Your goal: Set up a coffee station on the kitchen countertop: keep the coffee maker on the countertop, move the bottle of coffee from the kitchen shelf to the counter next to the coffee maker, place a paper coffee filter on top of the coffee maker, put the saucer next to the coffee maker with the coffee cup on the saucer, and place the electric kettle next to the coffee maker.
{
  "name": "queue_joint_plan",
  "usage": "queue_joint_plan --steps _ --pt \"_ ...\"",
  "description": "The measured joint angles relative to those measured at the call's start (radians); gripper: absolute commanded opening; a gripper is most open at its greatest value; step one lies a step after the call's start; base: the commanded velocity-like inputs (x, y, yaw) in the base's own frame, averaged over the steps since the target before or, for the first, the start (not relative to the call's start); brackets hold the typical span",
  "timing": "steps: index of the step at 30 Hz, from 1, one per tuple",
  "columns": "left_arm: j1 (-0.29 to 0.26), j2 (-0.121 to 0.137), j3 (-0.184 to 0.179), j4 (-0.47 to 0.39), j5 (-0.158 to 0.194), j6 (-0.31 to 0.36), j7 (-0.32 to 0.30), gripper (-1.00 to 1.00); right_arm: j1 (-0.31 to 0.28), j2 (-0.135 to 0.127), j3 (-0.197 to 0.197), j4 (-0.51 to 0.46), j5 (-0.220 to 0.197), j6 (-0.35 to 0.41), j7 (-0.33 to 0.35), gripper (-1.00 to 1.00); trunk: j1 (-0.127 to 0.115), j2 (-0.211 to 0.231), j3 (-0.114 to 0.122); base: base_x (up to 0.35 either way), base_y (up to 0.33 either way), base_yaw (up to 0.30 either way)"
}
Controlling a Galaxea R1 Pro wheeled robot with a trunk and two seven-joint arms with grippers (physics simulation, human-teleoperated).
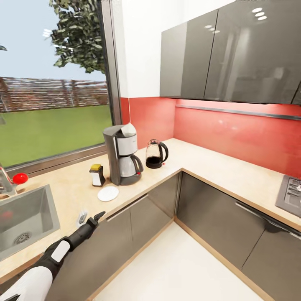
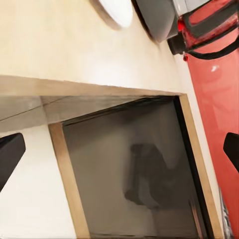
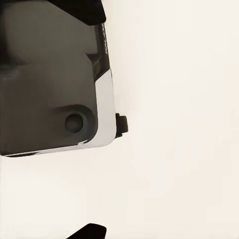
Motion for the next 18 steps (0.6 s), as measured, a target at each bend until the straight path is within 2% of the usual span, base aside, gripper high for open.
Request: queue_joint_plan --steps 9,11,13,15,16,18 --pt "0.001 -0.004 -0.001 0.003 -0.003 -0.002 -0.002 1.00 0.000 0.000 0.000 0.000 0.000 0.000 0.000 1.00 0.000 0.000 0.000 -0.185 -0.219 0.000" --pt "0.003 -0.015 -0.003 0.013 -0.009 -0.002 -0.006 1.00 0.000 0.000 0.000 0.000 0.000 0.000 0.000 1.00 0.000 0.000 0.000 -0.041 -0.251 0.000" --pt "0.029 -0.034 -0.015 0.022 -0.016 -0.020 -0.010 1.00 0.000 0.000 0.000 0.000 0.000 0.000 0.000 1.00 0.000 0.000 0.000 -0.012 -0.176 0.000" --pt "0.077 -0.065 -0.068 0.026 -0.043 -0.096 -0.011 1.00 0.000 0.000 0.000 0.000 0.000 0.000 0.000 1.00 0.000 0.000 0.000 -0.003 -0.061 0.000" --pt "0.107 -0.075 -0.109 0.027 -0.062 -0.147 -0.014 1.00 0.000 0.000 0.000 0.000 0.000 0.000 0.000 1.00 0.000 0.000 0.000 -0.001 -0.021 0.000" --pt "0.160 -0.085 -0.169 0.029 -0.078 -0.224 -0.026 1.00 0.000 0.001 0.000 0.000 0.000 0.000 0.000 1.00 0.000 0.000 0.000 -0.001 -0.010 0.000"
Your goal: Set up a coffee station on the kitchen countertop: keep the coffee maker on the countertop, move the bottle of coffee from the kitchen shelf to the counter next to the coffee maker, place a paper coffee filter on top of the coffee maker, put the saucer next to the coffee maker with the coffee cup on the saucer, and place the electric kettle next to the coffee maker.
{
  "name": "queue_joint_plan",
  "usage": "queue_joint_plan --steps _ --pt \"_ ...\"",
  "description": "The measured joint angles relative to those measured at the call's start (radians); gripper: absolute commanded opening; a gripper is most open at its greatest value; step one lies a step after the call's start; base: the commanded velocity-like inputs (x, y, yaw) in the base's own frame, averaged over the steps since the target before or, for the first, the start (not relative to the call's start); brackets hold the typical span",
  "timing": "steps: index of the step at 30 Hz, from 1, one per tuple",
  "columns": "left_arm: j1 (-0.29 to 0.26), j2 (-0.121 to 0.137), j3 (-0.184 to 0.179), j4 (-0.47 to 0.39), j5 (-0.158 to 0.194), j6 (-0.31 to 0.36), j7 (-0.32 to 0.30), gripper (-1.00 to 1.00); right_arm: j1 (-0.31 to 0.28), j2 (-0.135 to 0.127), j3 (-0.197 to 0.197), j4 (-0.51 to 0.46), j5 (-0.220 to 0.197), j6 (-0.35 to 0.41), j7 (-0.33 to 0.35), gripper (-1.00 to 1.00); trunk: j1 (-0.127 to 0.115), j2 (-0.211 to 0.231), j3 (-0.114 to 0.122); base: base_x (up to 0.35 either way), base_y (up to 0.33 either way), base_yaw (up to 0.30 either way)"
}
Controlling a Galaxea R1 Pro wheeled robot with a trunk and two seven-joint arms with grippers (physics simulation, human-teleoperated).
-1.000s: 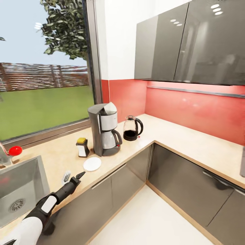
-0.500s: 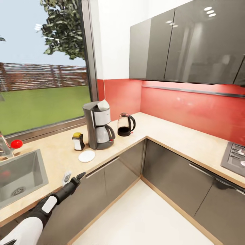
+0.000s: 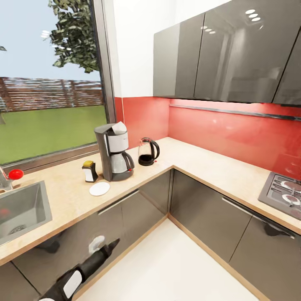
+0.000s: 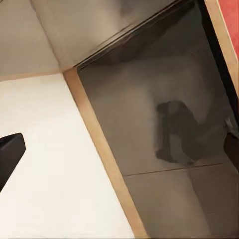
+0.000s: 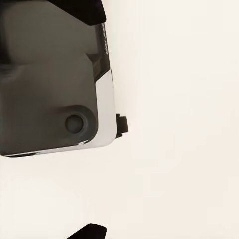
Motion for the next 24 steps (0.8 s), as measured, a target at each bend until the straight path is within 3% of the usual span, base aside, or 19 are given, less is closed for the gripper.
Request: queue_joint_plan --steps 3,6,12,15,20,21,24 --pt "0.059 -0.002 -0.090 0.005 -0.022 -0.062 -0.011 1.00 0.000 0.000 0.000 0.000 0.000 0.000 0.000 1.00 0.000 0.000 0.000 0.000 -0.003 0.000" --pt "0.118 0.005 -0.148 0.006 -0.049 -0.110 -0.014 1.00 0.000 0.001 0.000 0.000 0.000 0.000 0.000 1.00 0.000 0.000 0.000 0.000 0.000 0.000" --pt "0.233 0.034 -0.171 0.008 -0.137 -0.210 -0.008 1.00 0.001 0.001 0.000 0.001 0.000 0.000 0.000 1.00 0.000 0.000 0.000 0.000 0.000 0.049" --pt "0.308 0.070 -0.173 0.030 -0.202 -0.258 0.029 1.00 0.001 0.000 0.000 0.000 0.002 0.000 0.000 1.00 0.000 0.000 -0.001 0.000 0.000 0.039" --pt "0.338 0.113 -0.176 0.116 -0.285 -0.272 0.172 1.00 0.001 -0.002 0.001 -0.002 0.001 0.000 0.005 1.00 0.000 0.000 -0.001 0.000 0.000 0.008" --pt "0.343 0.121 -0.178 0.170 -0.349 -0.273 0.294 1.00 0.001 0.000 0.002 -0.004 0.000 0.000 0.007 1.00 0.000 0.000 -0.001 0.000 0.000 0.000" --pt "0.345 0.122 -0.179 0.246 -0.397 -0.269 0.461 1.00 0.002 0.002 0.003 -0.003 0.001 0.002 0.007 1.00 0.000 0.000 -0.001 0.000 0.000 0.000"
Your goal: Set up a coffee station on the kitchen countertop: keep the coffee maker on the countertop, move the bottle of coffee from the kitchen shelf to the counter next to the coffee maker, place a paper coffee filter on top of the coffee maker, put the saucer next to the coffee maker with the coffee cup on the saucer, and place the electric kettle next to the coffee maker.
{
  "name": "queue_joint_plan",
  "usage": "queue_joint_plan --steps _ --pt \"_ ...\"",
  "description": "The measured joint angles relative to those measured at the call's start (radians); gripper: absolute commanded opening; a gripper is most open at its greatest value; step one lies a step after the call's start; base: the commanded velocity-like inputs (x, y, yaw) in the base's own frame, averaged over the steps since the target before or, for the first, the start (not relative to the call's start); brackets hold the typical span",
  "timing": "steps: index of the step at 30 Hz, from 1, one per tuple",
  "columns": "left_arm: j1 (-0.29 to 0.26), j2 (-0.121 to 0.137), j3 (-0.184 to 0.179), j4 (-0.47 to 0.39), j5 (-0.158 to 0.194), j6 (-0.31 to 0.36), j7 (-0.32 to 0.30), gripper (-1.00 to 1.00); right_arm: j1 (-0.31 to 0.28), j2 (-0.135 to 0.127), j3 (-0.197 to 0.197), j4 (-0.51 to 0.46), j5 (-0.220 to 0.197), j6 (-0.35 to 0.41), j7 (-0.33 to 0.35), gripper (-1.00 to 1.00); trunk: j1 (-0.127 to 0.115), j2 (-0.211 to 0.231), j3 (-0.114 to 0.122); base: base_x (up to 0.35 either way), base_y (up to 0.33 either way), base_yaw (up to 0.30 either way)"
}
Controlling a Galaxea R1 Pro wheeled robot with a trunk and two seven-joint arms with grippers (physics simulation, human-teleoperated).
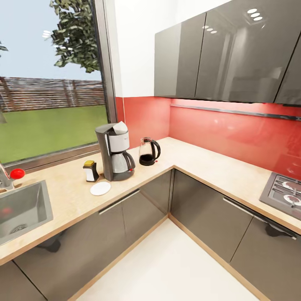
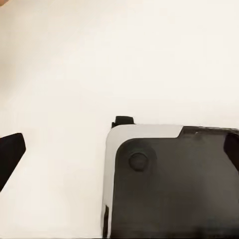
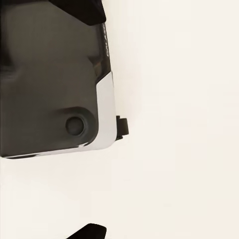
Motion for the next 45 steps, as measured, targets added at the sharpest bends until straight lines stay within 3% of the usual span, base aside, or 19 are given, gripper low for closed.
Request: queue_joint_plan --steps 3,4,12,16,17,18,22,28,45 --pt "0.002 -0.001 0.000 0.070 -0.013 0.001 0.116 1.00 0.000 -0.001 -0.001 -0.001 0.000 -0.002 -0.002 1.00 0.000 0.000 0.000 0.000 0.000 0.000" --pt "0.002 -0.001 0.000 0.082 -0.014 0.001 0.128 1.00 0.000 -0.001 -0.001 -0.001 -0.001 -0.002 -0.003 1.00 0.000 0.000 0.000 0.000 0.000 0.000" --pt "0.028 -0.009 0.002 0.100 -0.016 0.001 0.148 1.00 -0.002 -0.001 0.013 -0.031 0.000 -0.001 -0.005 1.00 0.000 0.000 0.000 0.000 -0.001 0.168" --pt "0.029 -0.019 0.004 0.100 -0.017 0.000 0.149 1.00 -0.002 -0.003 0.063 -0.040 0.000 -0.004 -0.007 1.00 0.000 0.000 0.000 0.000 -0.103 0.271" --pt "0.030 -0.026 0.005 0.100 -0.018 0.000 0.151 1.00 -0.002 -0.003 0.103 -0.041 0.000 -0.005 -0.007 1.00 0.000 0.000 0.000 0.000 -0.230 0.275" --pt "0.030 -0.028 0.005 0.099 -0.018 0.000 0.153 1.00 -0.001 -0.003 0.119 -0.042 0.000 -0.009 -0.007 1.00 0.000 0.000 0.000 0.000 -0.238 0.275" --pt "0.030 -0.031 0.008 0.100 -0.017 0.003 0.200 1.00 -0.001 -0.003 0.145 -0.041 -0.001 -0.033 -0.007 1.00 0.000 0.000 0.000 0.000 -0.256 0.275" --pt "0.030 -0.039 0.009 0.112 -0.014 0.012 0.314 1.00 -0.001 -0.004 0.152 -0.038 -0.001 -0.049 -0.007 1.00 0.000 0.000 -0.004 0.000 -0.266 0.244" --pt "0.030 -0.045 0.008 0.116 -0.013 0.011 0.331 1.00 -0.001 -0.004 0.153 -0.037 -0.001 -0.051 -0.007 1.00 0.000 0.000 -0.019 0.000 -0.267 0.218"
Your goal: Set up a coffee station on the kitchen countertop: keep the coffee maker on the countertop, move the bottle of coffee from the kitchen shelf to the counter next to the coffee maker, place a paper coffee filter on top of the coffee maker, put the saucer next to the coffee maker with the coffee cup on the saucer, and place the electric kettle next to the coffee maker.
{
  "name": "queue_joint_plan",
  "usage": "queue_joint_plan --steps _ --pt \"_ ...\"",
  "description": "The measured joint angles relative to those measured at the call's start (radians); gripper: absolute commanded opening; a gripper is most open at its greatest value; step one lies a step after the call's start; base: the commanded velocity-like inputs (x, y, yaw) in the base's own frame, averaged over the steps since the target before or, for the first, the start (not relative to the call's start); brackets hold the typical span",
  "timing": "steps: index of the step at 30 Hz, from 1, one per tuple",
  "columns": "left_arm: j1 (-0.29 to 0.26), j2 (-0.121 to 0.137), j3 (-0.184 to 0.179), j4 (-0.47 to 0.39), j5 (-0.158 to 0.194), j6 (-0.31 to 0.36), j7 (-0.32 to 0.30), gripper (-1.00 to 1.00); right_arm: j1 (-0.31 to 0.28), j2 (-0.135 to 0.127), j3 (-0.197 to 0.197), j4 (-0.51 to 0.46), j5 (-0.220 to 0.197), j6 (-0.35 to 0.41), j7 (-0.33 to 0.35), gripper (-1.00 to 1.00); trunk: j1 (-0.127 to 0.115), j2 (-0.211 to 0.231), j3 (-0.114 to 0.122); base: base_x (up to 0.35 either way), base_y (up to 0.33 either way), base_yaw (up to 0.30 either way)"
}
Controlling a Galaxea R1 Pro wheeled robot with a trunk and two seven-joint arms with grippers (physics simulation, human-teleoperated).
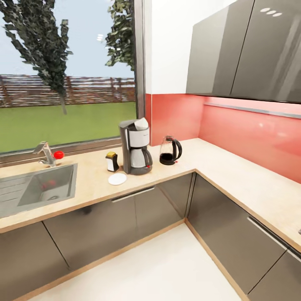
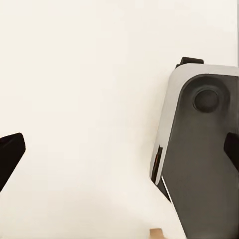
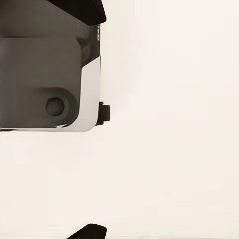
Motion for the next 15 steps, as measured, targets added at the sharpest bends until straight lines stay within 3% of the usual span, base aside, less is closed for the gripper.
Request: queue_joint_plan --steps 15 --pt "0.000 0.002 0.005 -0.001 0.003 -0.002 0.003 1.00 0.001 -0.008 0.000 0.000 0.000 -0.002 0.000 1.00 0.000 0.000 -0.003 0.004 -0.269 0.025"
